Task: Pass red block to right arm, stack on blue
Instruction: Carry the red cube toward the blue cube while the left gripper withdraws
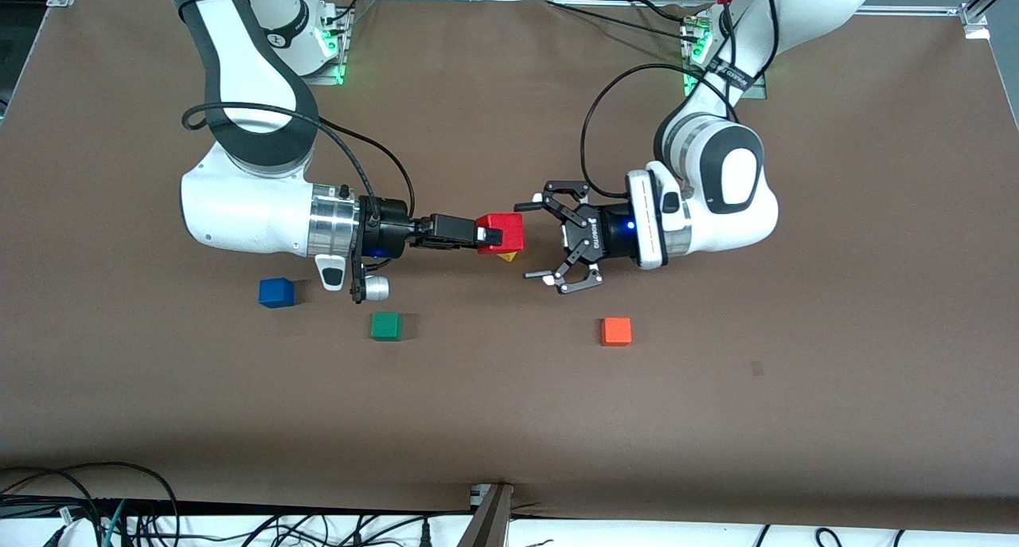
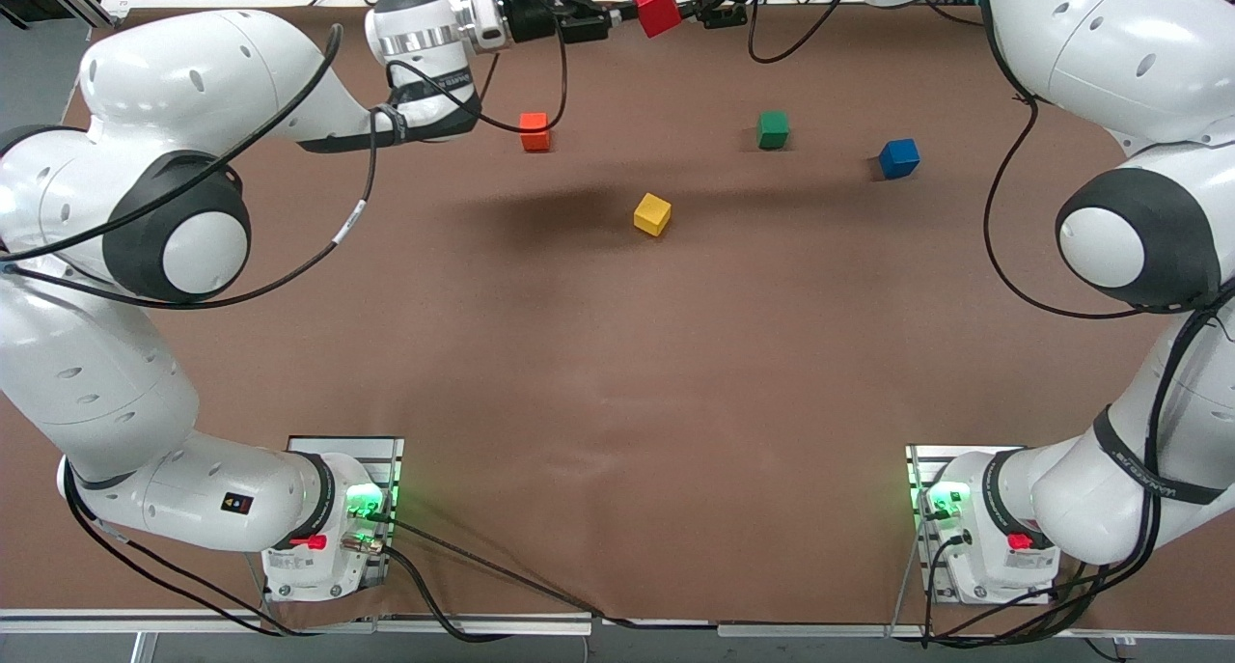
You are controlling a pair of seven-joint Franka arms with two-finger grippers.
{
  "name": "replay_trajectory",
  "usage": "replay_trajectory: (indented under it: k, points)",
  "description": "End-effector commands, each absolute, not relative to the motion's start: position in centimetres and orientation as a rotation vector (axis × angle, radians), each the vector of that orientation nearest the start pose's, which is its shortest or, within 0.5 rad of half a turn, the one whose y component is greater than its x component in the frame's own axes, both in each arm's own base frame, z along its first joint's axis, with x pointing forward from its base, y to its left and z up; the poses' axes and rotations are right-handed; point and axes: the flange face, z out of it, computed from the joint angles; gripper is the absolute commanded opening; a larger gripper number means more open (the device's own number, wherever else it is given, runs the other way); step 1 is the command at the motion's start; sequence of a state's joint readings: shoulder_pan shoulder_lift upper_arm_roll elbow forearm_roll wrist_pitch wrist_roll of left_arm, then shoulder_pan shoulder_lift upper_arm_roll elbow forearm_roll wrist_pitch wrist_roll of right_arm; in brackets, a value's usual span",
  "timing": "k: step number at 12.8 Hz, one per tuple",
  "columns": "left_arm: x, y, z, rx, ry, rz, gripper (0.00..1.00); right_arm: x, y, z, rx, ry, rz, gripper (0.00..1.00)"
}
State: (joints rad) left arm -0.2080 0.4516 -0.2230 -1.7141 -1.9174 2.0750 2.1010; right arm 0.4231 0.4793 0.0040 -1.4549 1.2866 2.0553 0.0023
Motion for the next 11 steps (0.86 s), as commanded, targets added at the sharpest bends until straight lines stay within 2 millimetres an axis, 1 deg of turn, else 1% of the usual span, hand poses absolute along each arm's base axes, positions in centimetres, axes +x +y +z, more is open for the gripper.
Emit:
replay_trajectory:
  k: [1, 2, 3, 4, 5, 6, 7, 8, 10, 11]
  points:
    - [62.8, -27.5, 41.2, 1.393, -0.987, 1.272, 1.00, 63.5, 33.7, 47.1, -1.998, 0.157, 0.153, 0.01]
    - [63.1, -25.9, 41.5, 1.410, -0.987, 1.285, 1.00, 63.7, 32.8, 47.2, -2.020, 0.147, 0.154, 0.01]
    - [63.1, -24.3, 41.2, 1.434, -0.974, 1.289, 1.00, 63.8, 32.0, 46.9, -2.062, 0.119, 0.166, 0.01]
    - [63.1, -22.7, 41.2, 1.455, -0.977, 1.296, 1.00, 63.8, 31.0, 46.9, -2.105, 0.092, 0.176, 0.01]
    - [63.0, -20.9, 41.9, 1.477, -0.988, 1.309, 1.00, 63.8, 30.0, 46.6, -2.154, 0.064, 0.193, 0.00]
    - [62.5, -18.9, 42.5, 1.510, -0.993, 1.311, 1.00, 63.7, 29.3, 46.5, -2.200, 0.033, 0.203, 0.00]
    - [61.9, -16.2, 43.0, 1.555, -1.021, 1.318, 1.00, 63.6, 28.7, 46.1, -2.266, 0.002, 0.211, 0.00]
    - [61.7, -12.5, 43.6, 1.611, -1.104, 1.317, 1.00, 63.4, 28.3, 45.7, -2.344, -0.034, 0.212, 0.00]
    - [62.1, -3.9, 42.6, 1.764, -1.254, 1.269, 1.00, 63.4, 27.2, 44.1, -2.507, -0.099, 0.208, 0.00]
    - [62.0, -0.3, 42.1, 1.834, -1.302, 1.243, 1.00, 63.7, 25.8, 43.1, -2.581, -0.109, 0.206, 0.00]
